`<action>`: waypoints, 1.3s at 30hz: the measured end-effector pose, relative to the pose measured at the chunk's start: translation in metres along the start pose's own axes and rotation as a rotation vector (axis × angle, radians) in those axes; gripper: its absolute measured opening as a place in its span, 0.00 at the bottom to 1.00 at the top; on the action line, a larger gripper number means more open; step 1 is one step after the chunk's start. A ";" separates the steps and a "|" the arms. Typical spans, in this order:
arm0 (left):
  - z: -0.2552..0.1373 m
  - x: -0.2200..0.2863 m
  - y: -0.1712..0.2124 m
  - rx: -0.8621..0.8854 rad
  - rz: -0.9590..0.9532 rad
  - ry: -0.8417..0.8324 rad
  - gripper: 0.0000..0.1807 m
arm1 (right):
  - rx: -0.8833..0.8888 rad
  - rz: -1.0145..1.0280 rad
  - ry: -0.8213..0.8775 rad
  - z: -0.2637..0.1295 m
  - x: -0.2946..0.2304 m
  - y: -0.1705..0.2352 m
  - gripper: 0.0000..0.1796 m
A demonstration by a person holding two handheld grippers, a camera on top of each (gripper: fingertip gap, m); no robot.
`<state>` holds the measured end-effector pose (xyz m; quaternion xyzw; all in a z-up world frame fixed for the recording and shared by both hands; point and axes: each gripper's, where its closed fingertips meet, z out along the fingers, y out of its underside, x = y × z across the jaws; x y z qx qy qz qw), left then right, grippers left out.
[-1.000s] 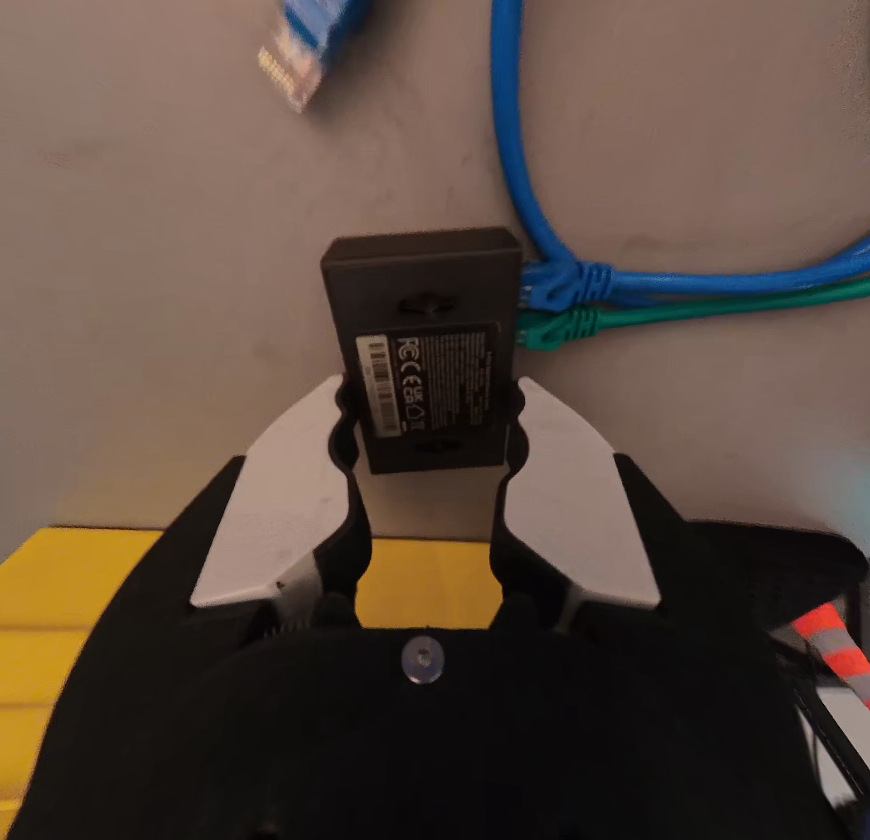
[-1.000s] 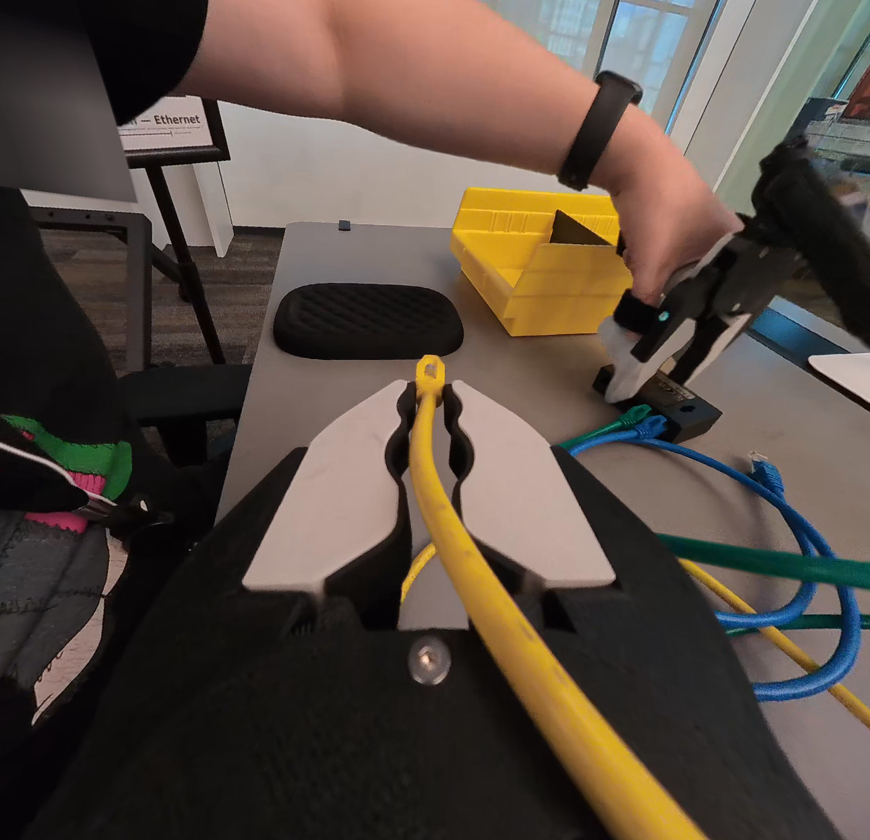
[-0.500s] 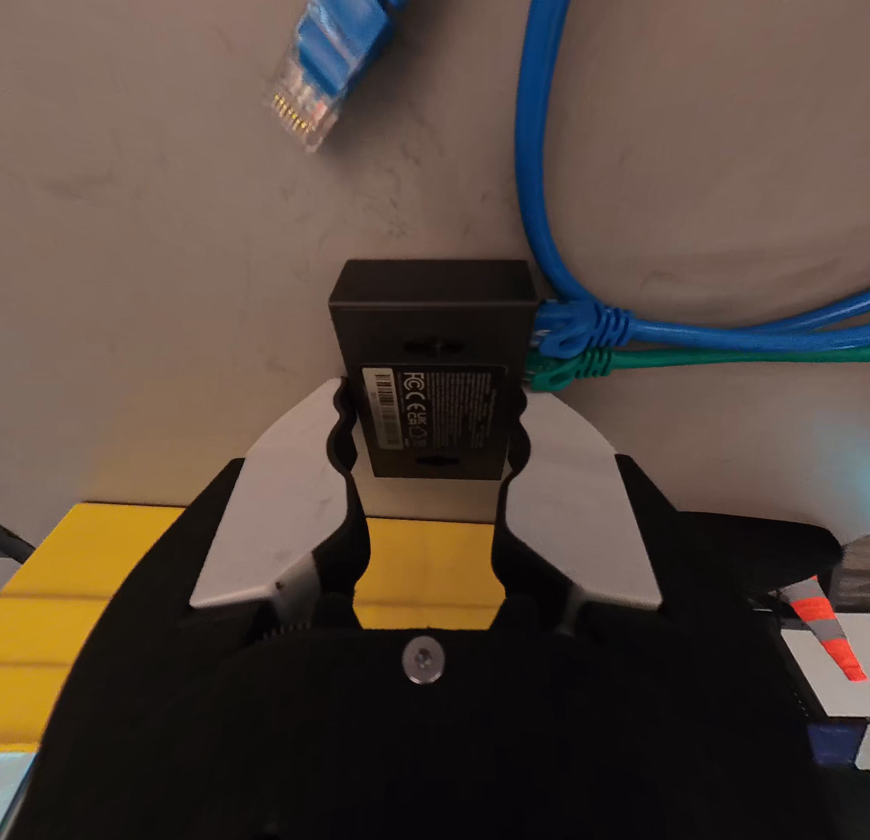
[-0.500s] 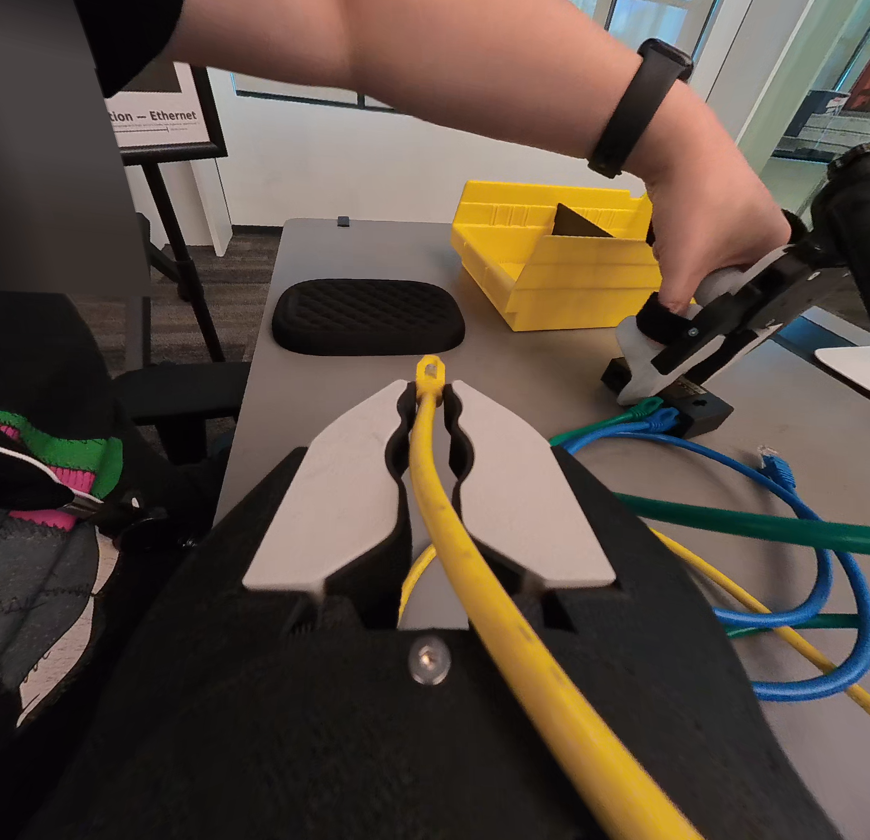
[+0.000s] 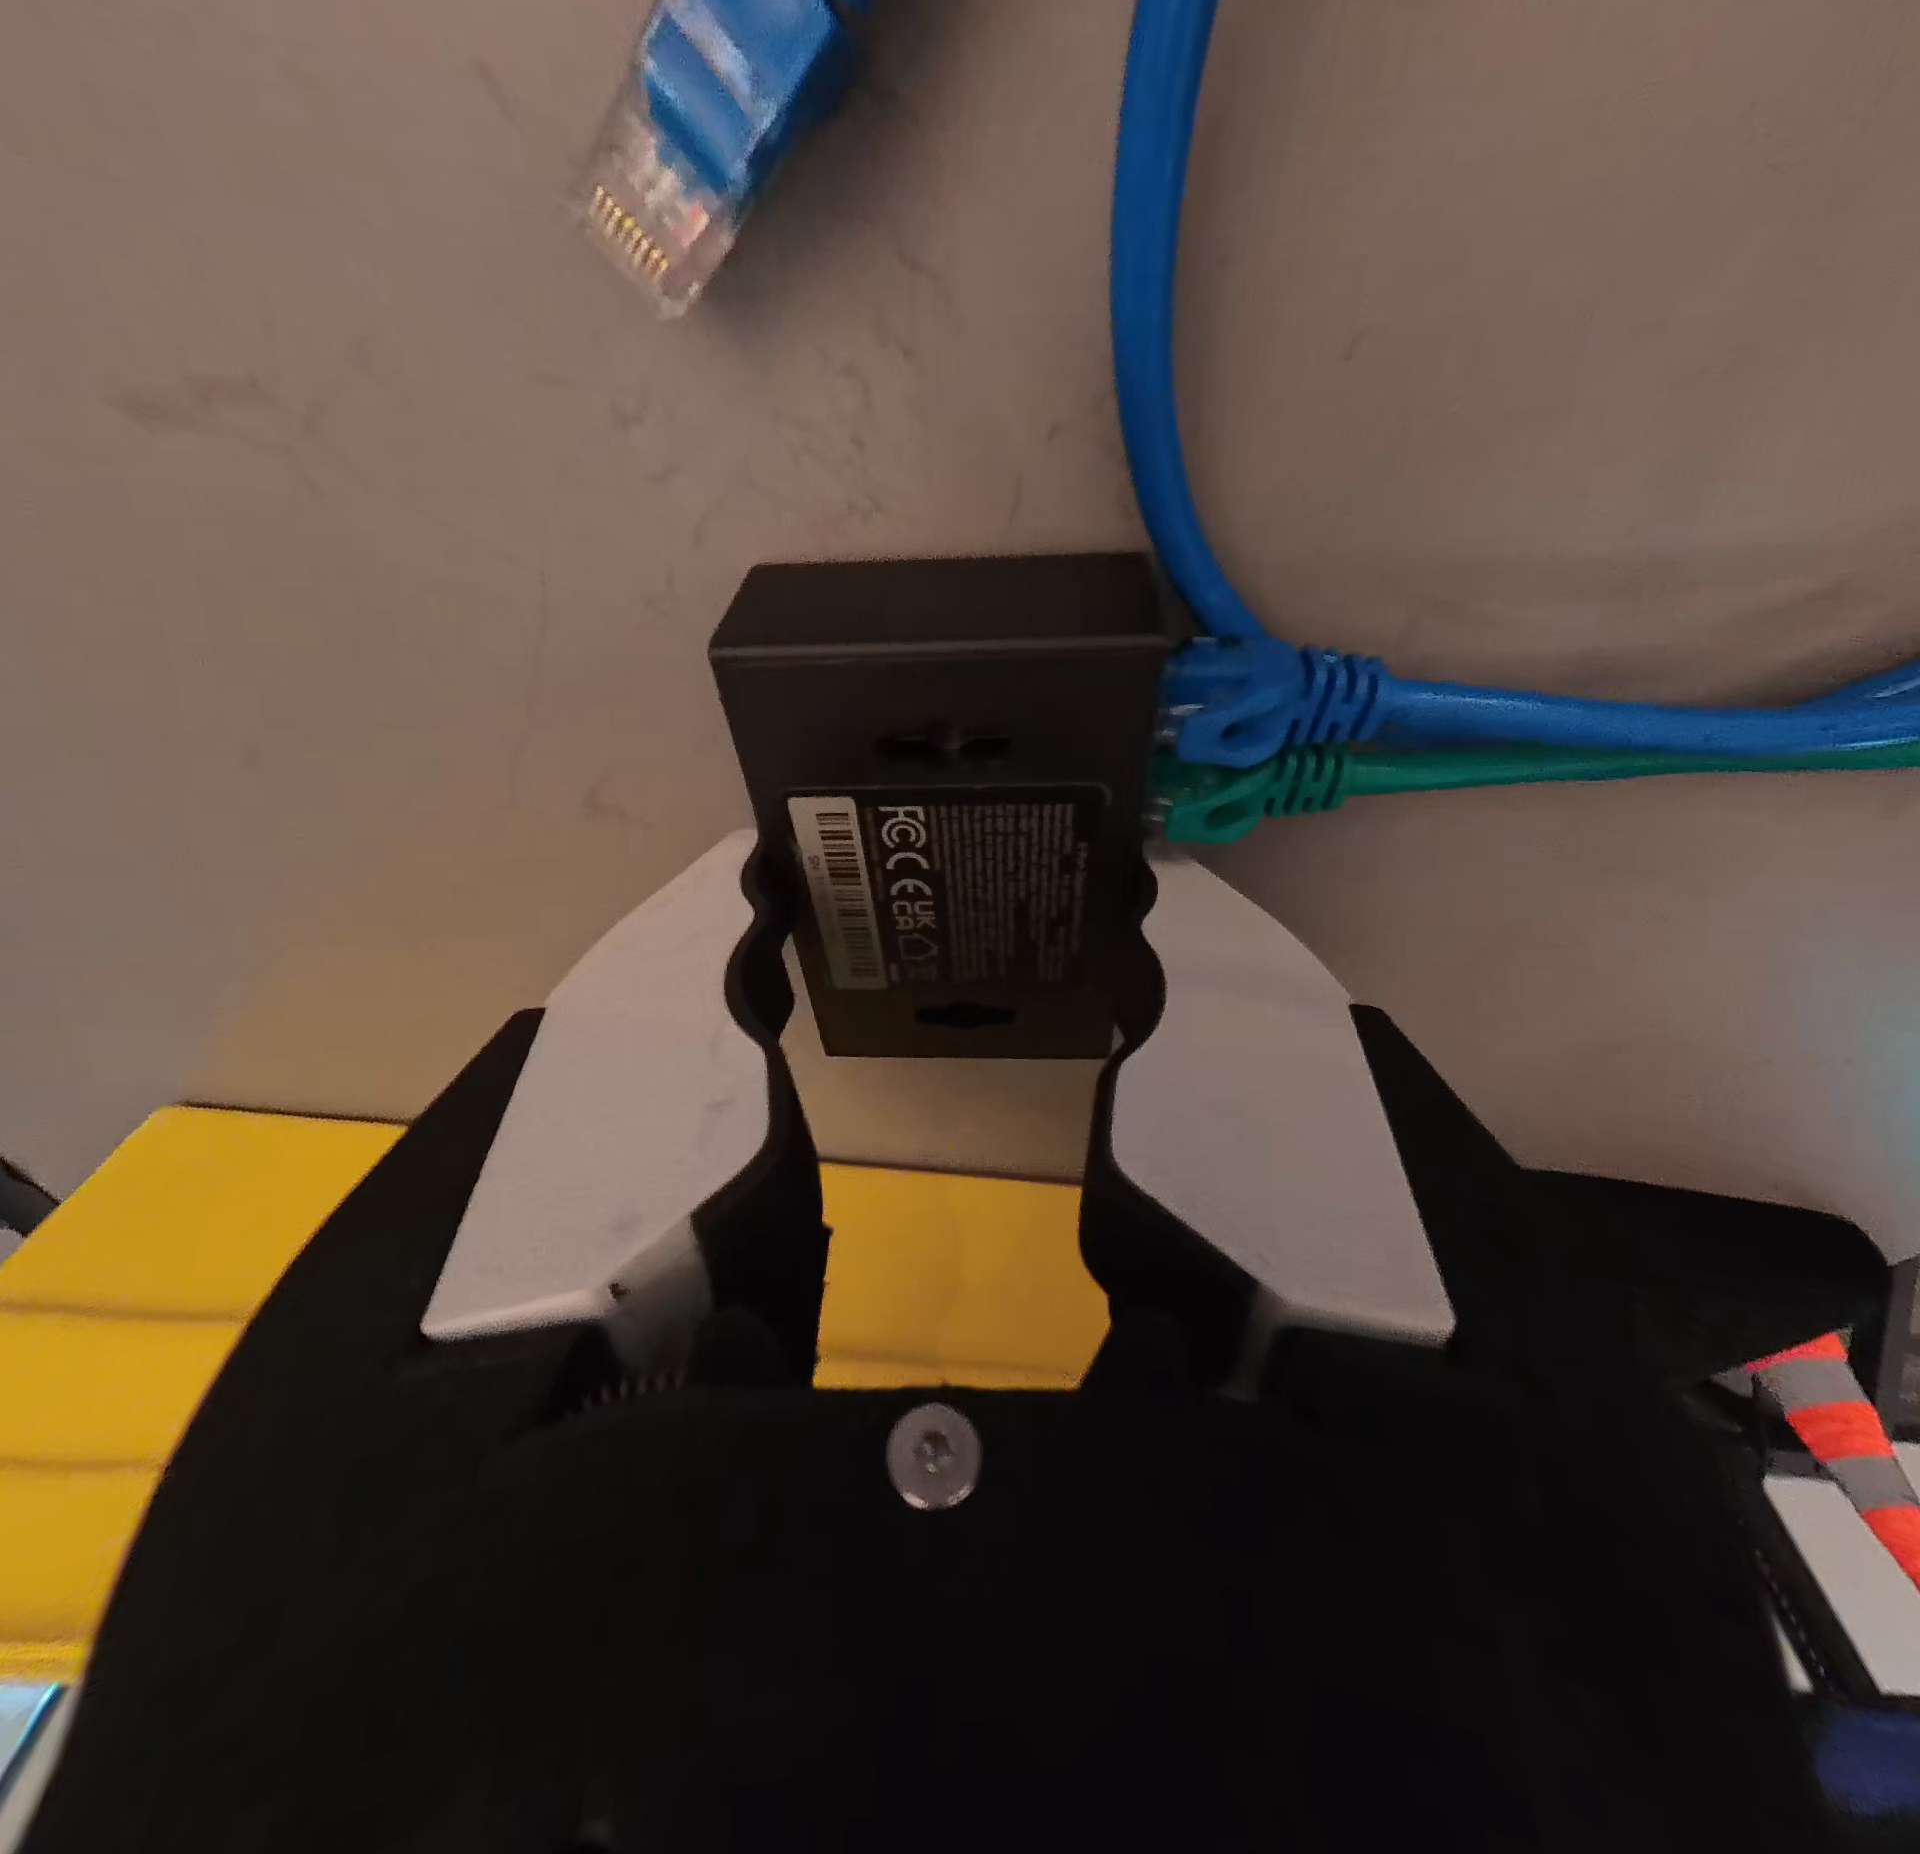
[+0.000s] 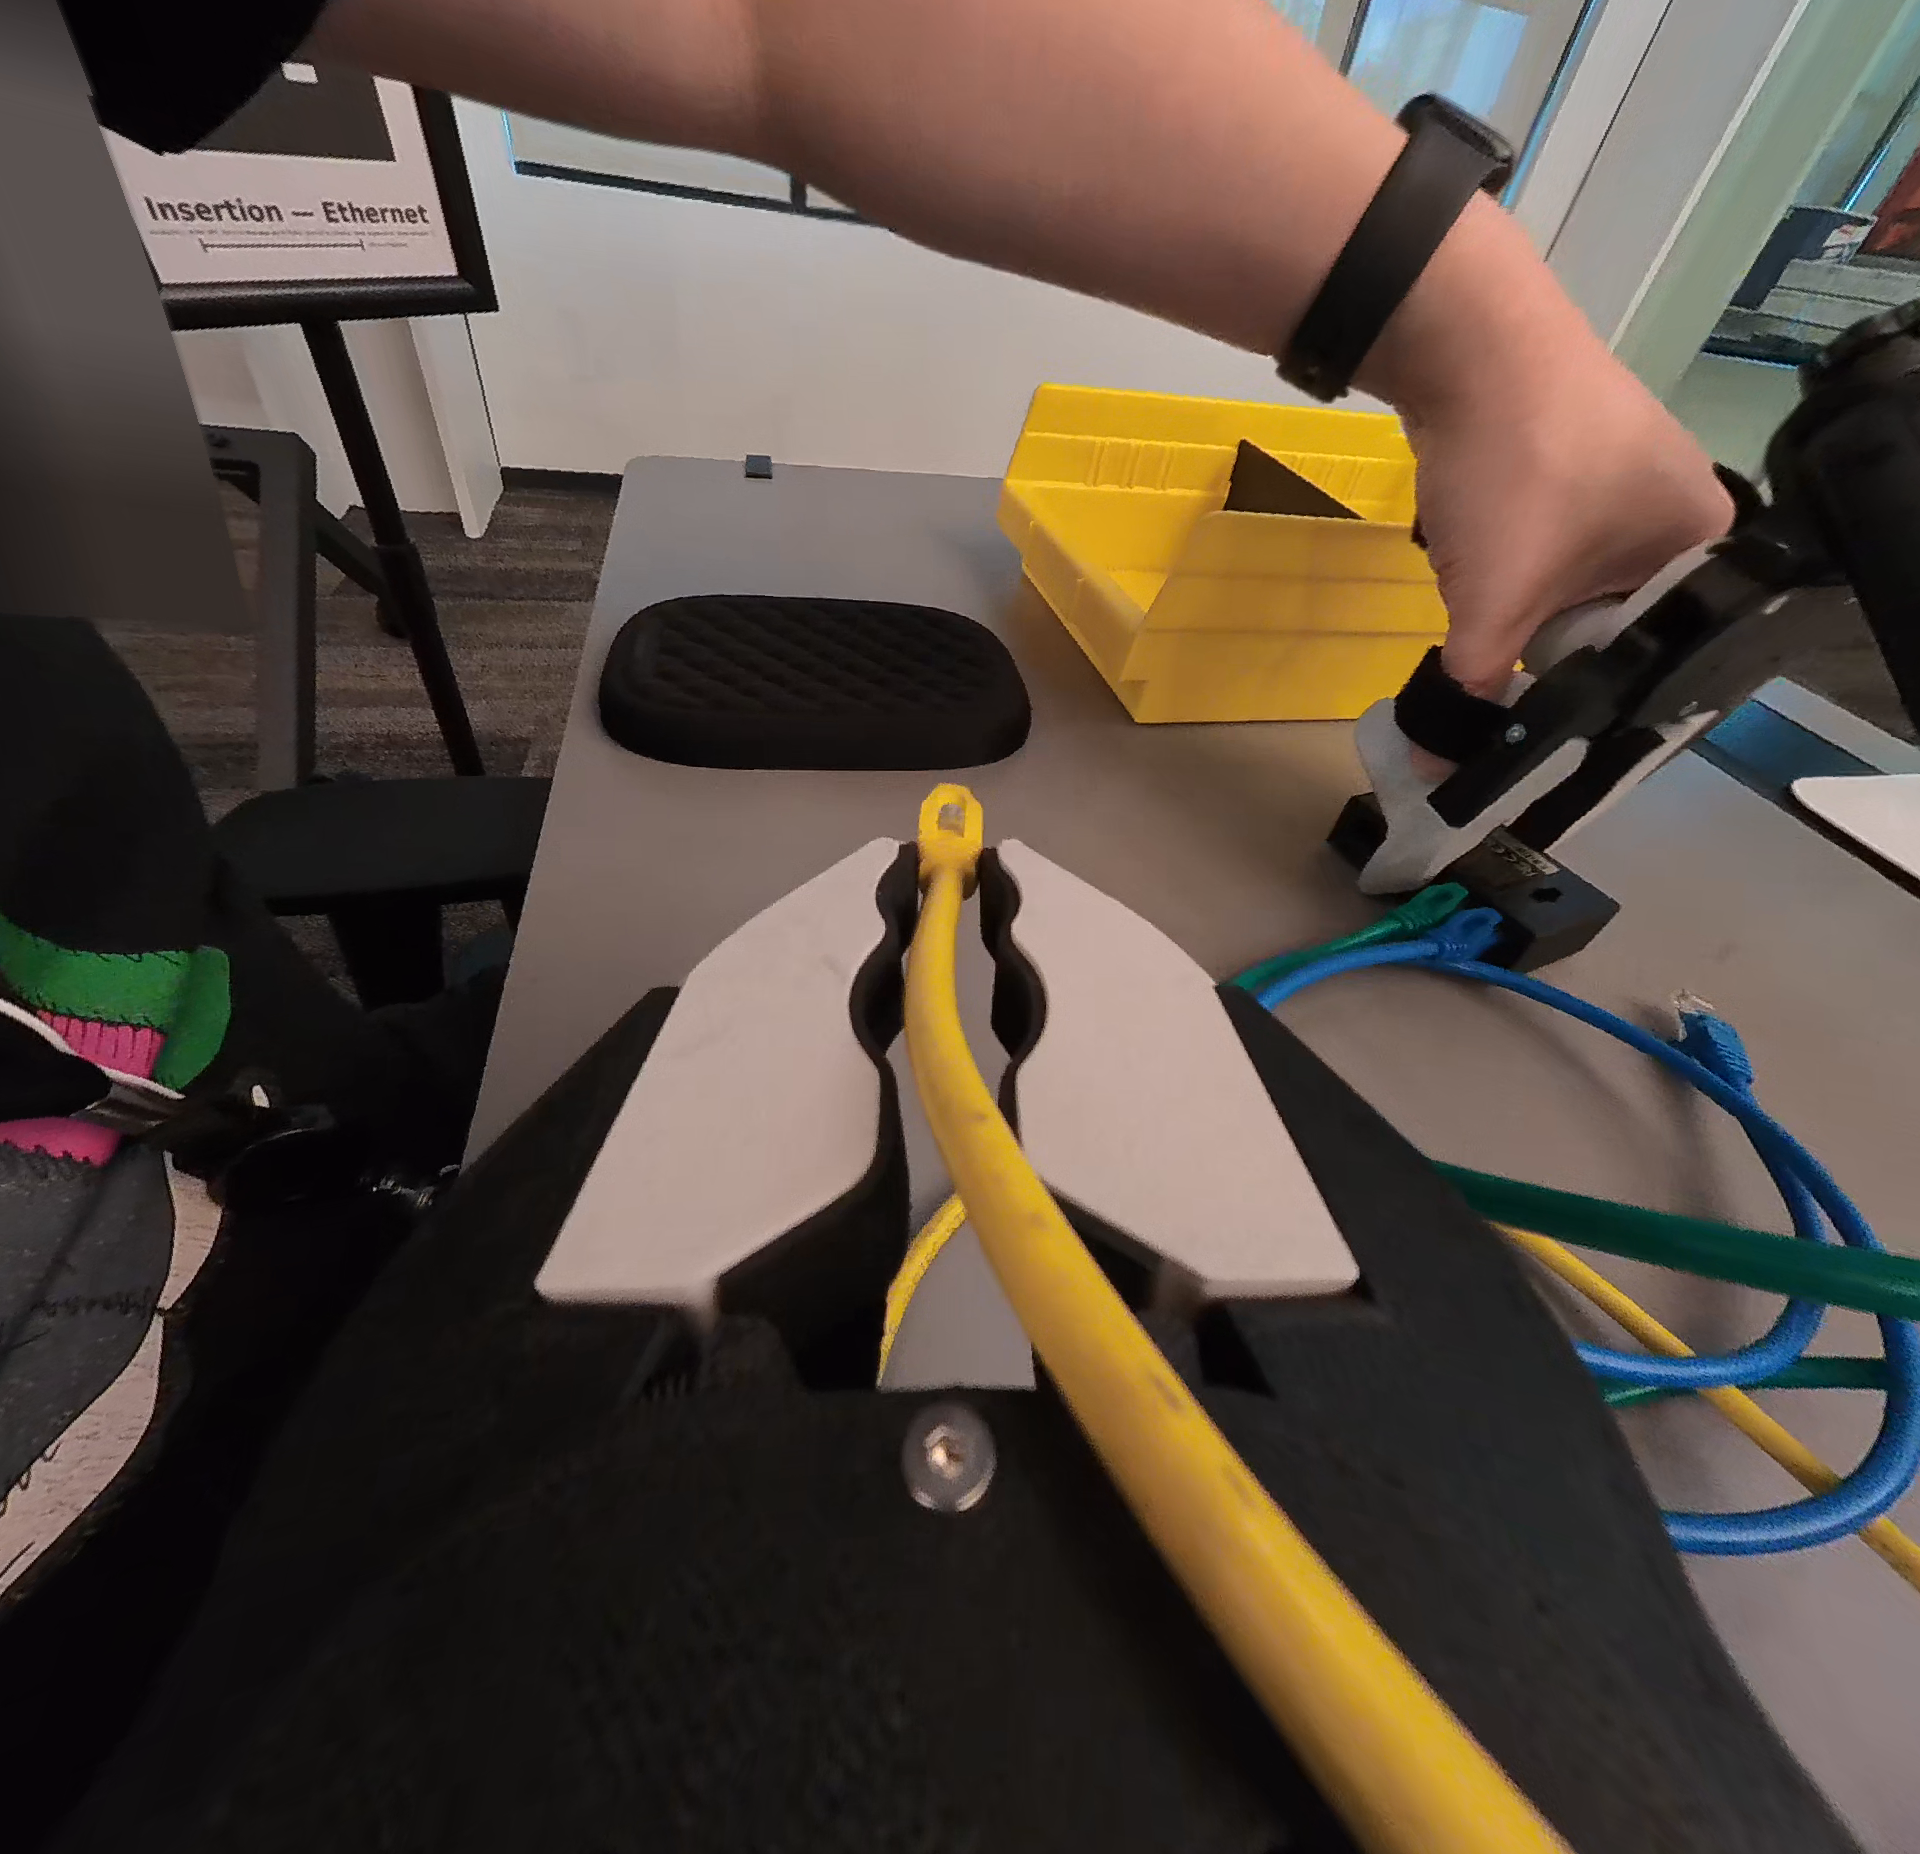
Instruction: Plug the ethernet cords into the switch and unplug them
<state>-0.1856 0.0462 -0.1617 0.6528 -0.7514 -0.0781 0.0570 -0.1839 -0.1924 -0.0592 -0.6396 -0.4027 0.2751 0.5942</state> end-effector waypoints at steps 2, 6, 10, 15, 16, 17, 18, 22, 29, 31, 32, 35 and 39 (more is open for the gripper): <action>0.000 0.000 -0.001 0.042 -0.008 0.003 0.33 | -0.004 -0.004 0.000 0.000 0.000 0.000 0.07; 0.000 0.000 0.008 0.025 0.011 0.016 0.43 | -0.019 -0.015 0.001 0.002 -0.001 0.002 0.07; -0.004 0.006 0.016 0.009 0.037 0.111 0.45 | -0.026 -0.025 0.009 0.002 0.000 0.004 0.07; -0.003 0.017 0.027 -0.012 -0.005 0.233 0.38 | -0.021 -0.022 0.015 0.000 0.002 0.003 0.07; -0.003 0.022 0.030 -0.008 0.000 0.259 0.38 | -0.022 -0.023 0.014 0.000 0.002 0.003 0.07; -0.003 0.025 0.032 0.000 0.007 0.271 0.39 | -0.021 -0.026 0.014 0.000 0.002 0.003 0.07; -0.004 0.030 0.034 0.000 0.002 0.282 0.41 | -0.020 -0.027 0.014 0.000 0.002 0.003 0.07; -0.002 0.061 0.057 -0.128 0.009 0.342 0.44 | -0.012 -0.033 0.016 -0.001 0.001 0.002 0.07; -0.002 0.109 0.061 -0.095 -0.006 0.337 0.44 | 0.035 -0.086 -0.013 -0.007 -0.008 -0.008 0.07; -0.001 0.127 0.063 -0.056 -0.009 0.336 0.44 | 0.045 -0.081 -0.016 -0.010 -0.009 -0.010 0.07; -0.001 0.136 0.064 -0.030 -0.007 0.336 0.43 | 0.047 -0.079 -0.015 -0.012 -0.008 -0.010 0.07; -0.001 0.157 0.067 0.058 0.021 0.320 0.43 | 0.060 -0.084 -0.019 -0.017 -0.009 -0.012 0.07; -0.013 0.137 0.062 0.239 0.148 0.053 0.46 | 0.108 -0.086 -0.030 -0.024 -0.011 -0.019 0.07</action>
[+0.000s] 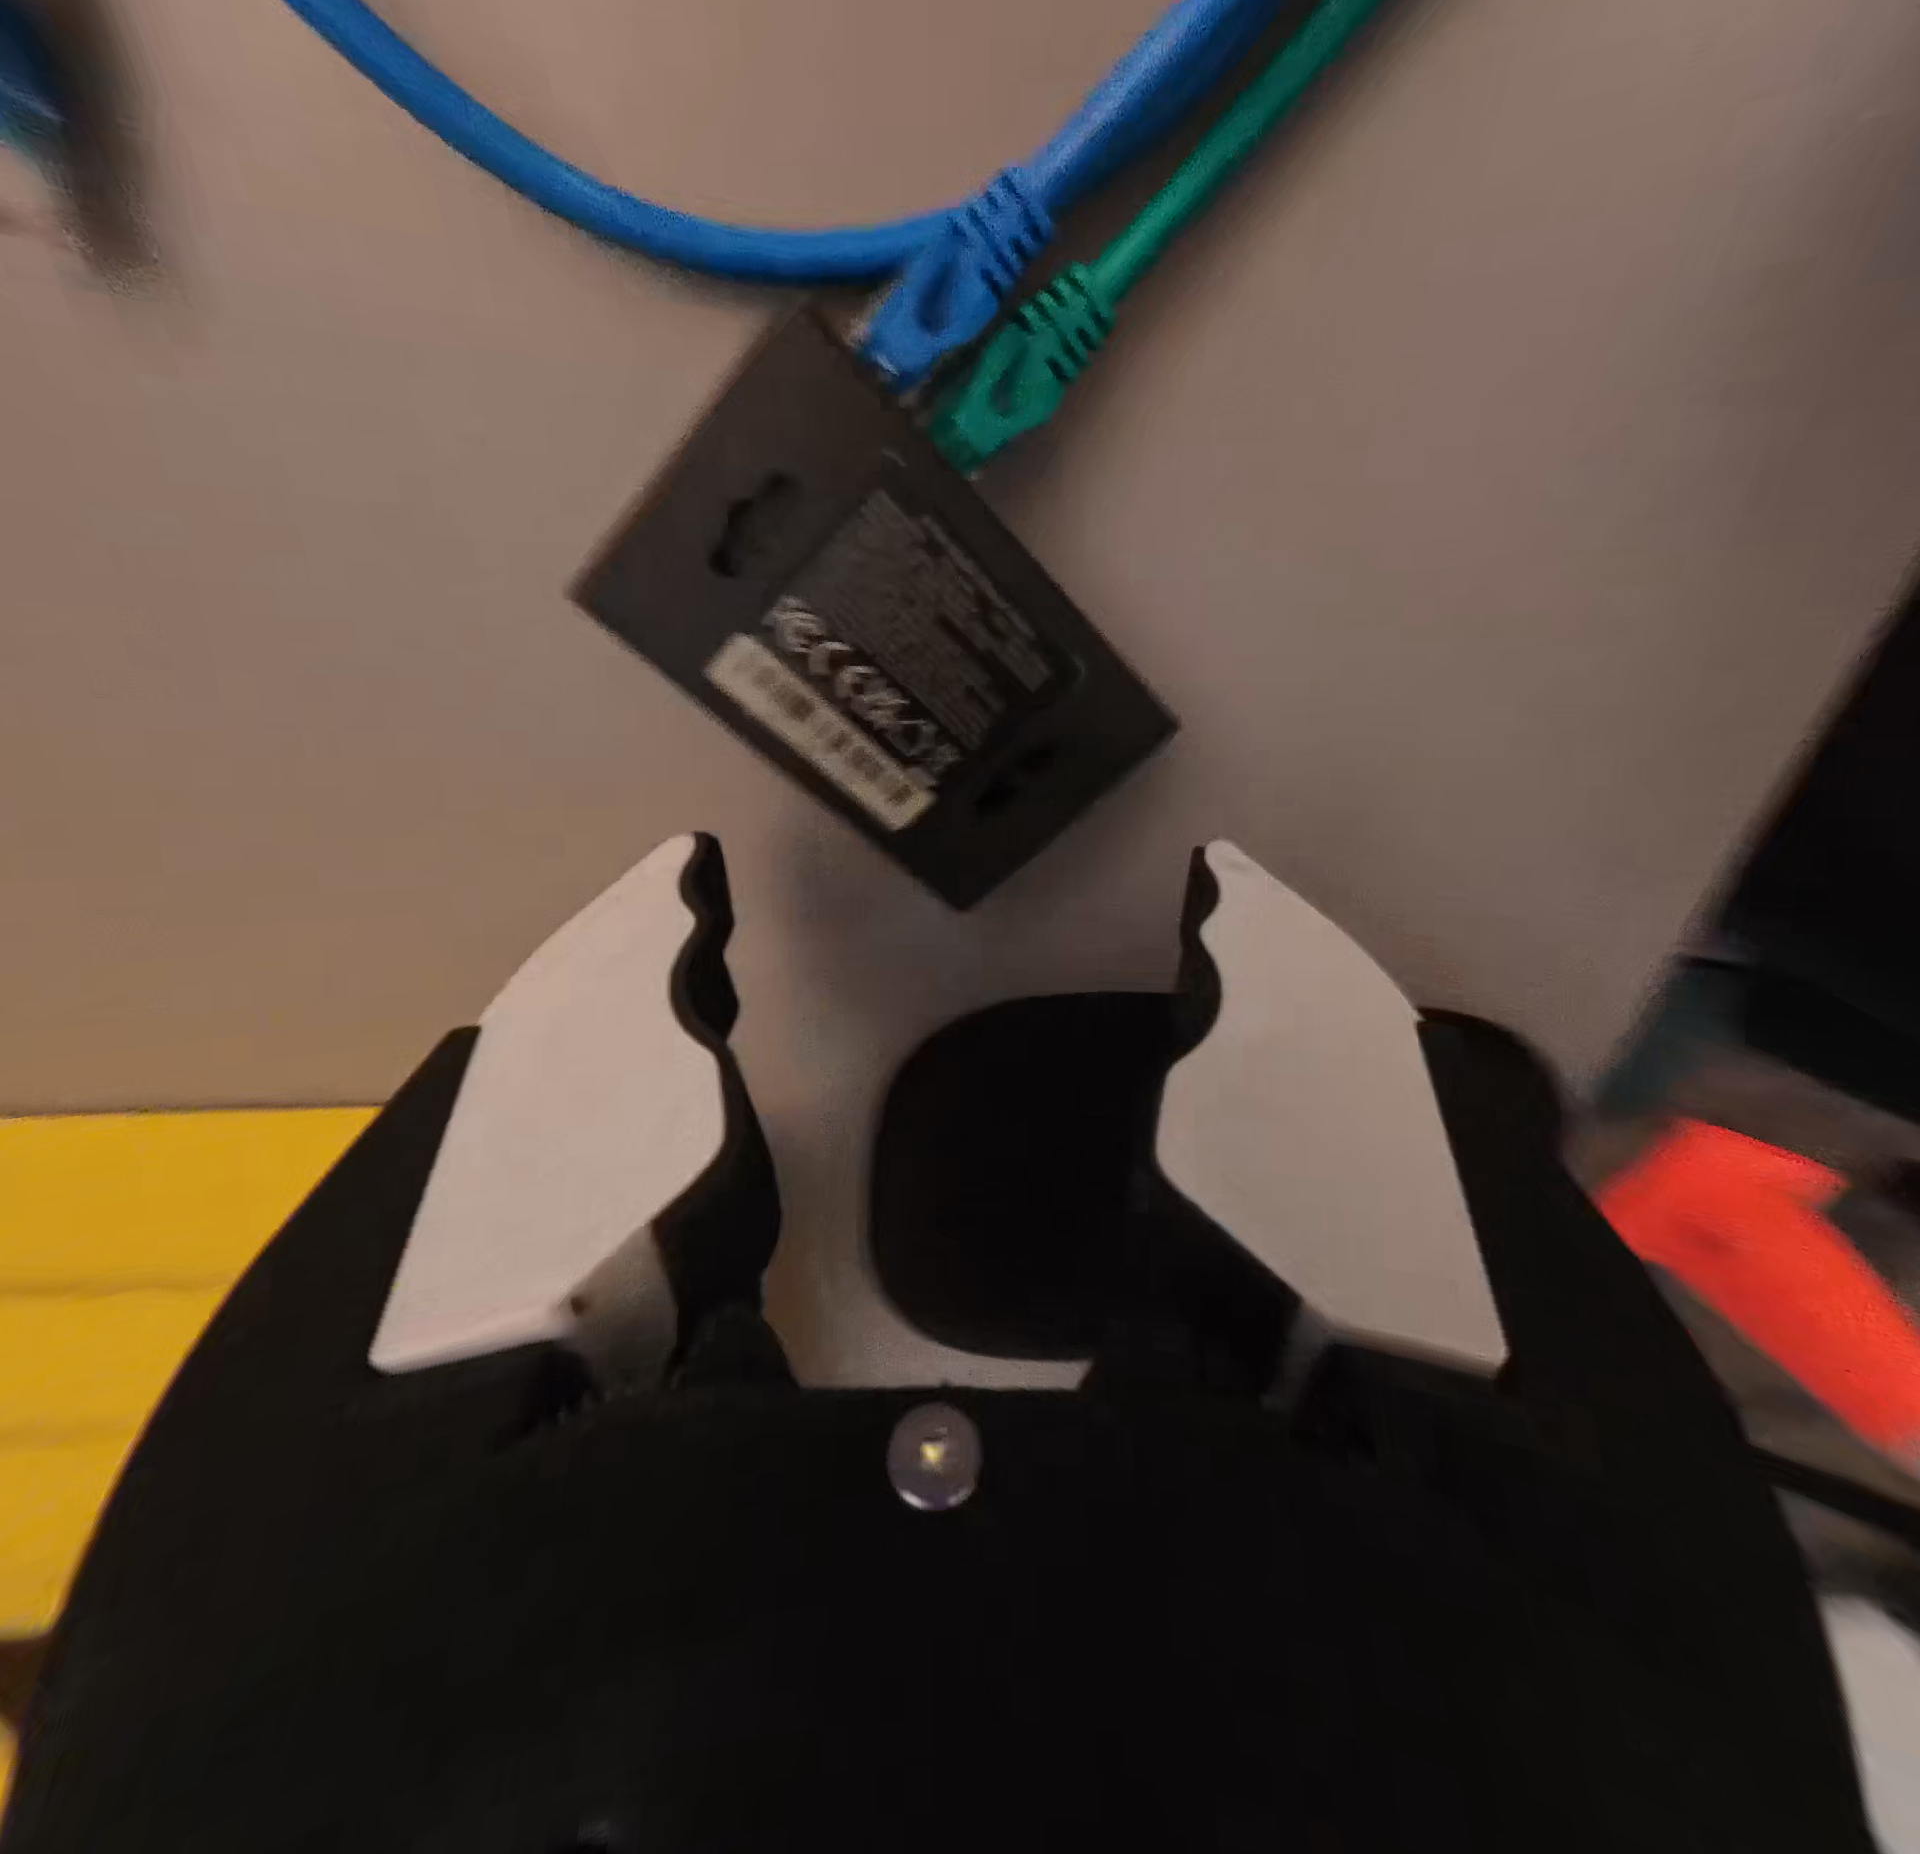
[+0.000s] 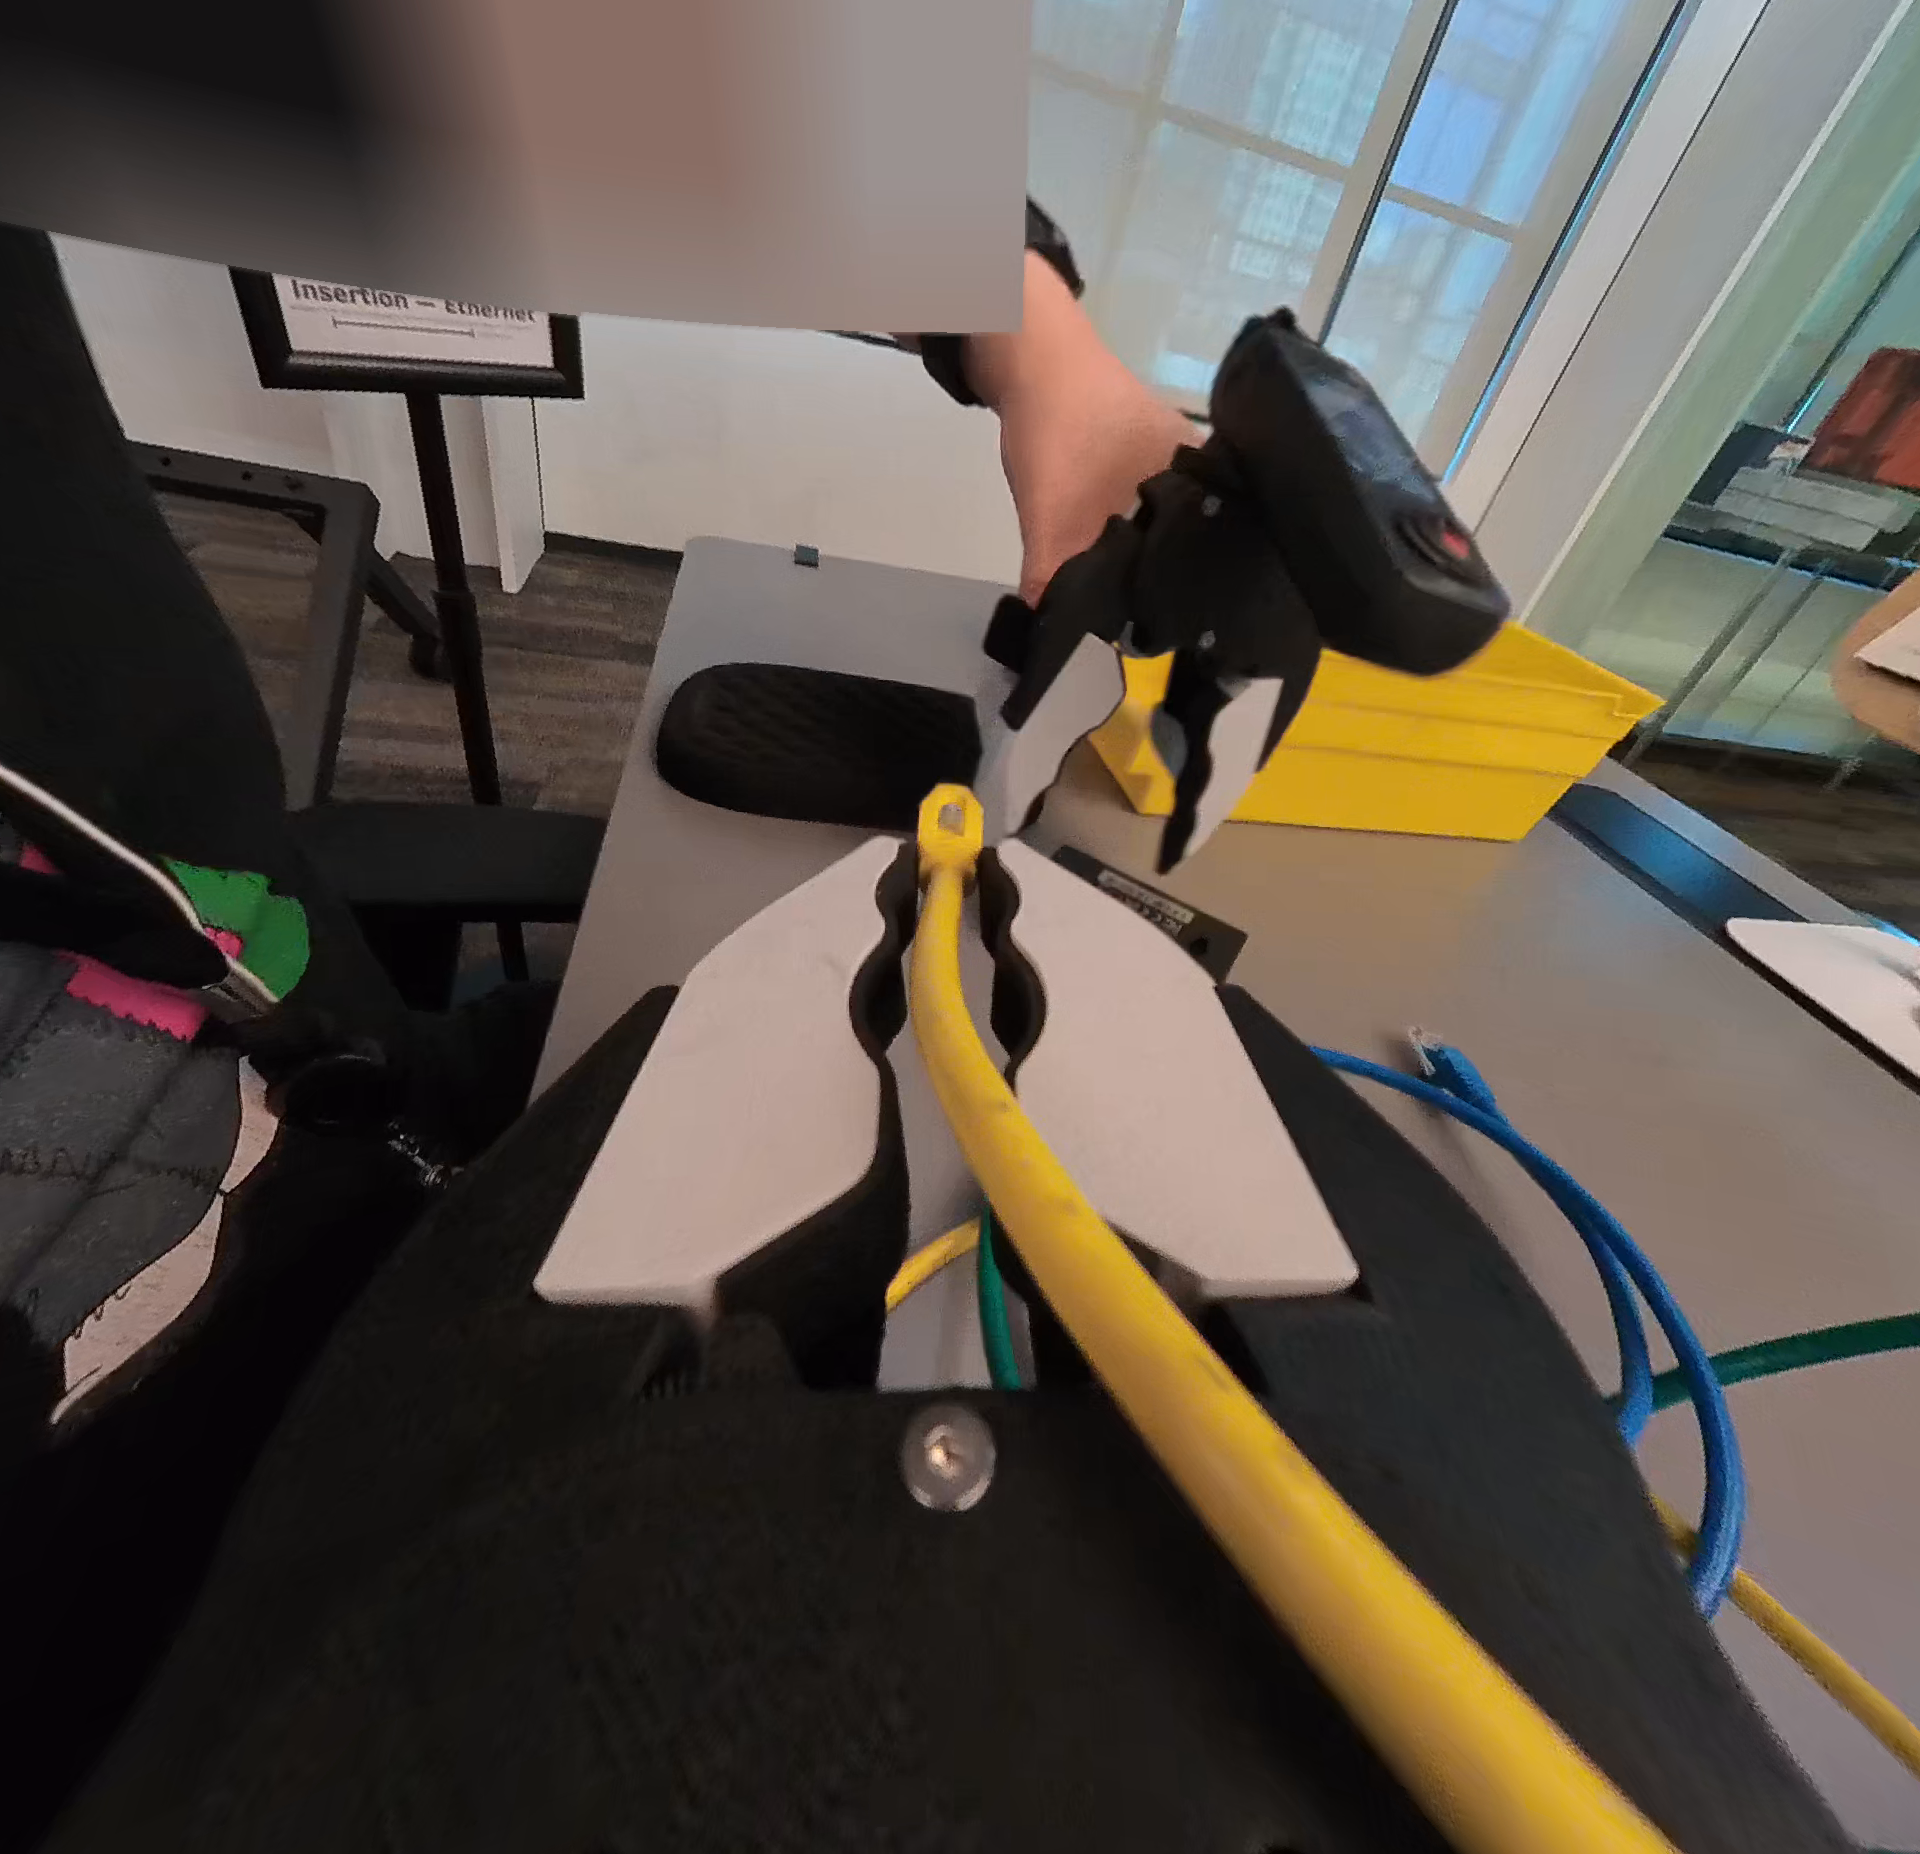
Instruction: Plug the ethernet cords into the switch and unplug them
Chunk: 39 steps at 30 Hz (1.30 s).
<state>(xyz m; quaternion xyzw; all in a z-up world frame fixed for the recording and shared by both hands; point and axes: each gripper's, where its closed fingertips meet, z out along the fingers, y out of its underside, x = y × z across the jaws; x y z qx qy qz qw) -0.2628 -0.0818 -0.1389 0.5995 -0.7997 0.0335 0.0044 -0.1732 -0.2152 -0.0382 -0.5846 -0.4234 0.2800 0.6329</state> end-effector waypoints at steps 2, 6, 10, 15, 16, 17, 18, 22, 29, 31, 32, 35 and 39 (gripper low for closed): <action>-0.010 -0.014 -0.007 0.064 0.145 -0.135 0.54 | 0.031 -0.004 -0.002 -0.003 0.000 -0.004 0.07; -0.007 -0.019 -0.015 0.029 0.498 -0.239 0.51 | 0.053 -0.004 0.007 -0.006 0.004 -0.003 0.07; 0.008 -0.016 -0.032 0.053 0.659 -0.176 0.54 | 0.012 -0.024 0.050 -0.004 0.010 0.005 0.07; 0.030 -0.009 -0.031 0.040 0.711 -0.019 0.58 | 0.002 -0.027 0.083 -0.005 0.014 0.009 0.07; 0.031 -0.007 -0.032 0.048 0.710 0.010 0.57 | -0.001 -0.027 0.089 -0.004 0.016 0.009 0.07; 0.031 -0.007 -0.033 0.065 0.711 0.019 0.56 | -0.004 -0.027 0.092 -0.004 0.017 0.009 0.07; 0.031 -0.007 -0.034 0.092 0.720 0.030 0.57 | -0.005 -0.028 0.094 -0.004 0.017 0.009 0.07; 0.031 -0.006 -0.035 0.172 0.722 0.061 0.58 | -0.006 -0.031 0.093 -0.003 0.016 0.009 0.07; 0.030 -0.005 -0.034 0.110 0.717 0.038 0.55 | -0.033 -0.018 0.085 -0.002 0.015 0.015 0.07; 0.030 -0.006 -0.034 0.083 0.707 0.026 0.55 | -0.041 -0.021 0.085 -0.002 0.014 0.017 0.07; 0.030 -0.006 -0.034 0.062 0.693 0.017 0.55 | -0.040 -0.021 0.085 -0.002 0.014 0.017 0.07; 0.029 -0.004 -0.035 0.016 0.618 0.002 0.55 | -0.032 -0.021 0.087 -0.004 0.013 0.016 0.07; 0.024 0.004 -0.036 0.027 0.428 0.108 0.55 | -0.027 -0.019 0.077 -0.003 0.012 0.015 0.07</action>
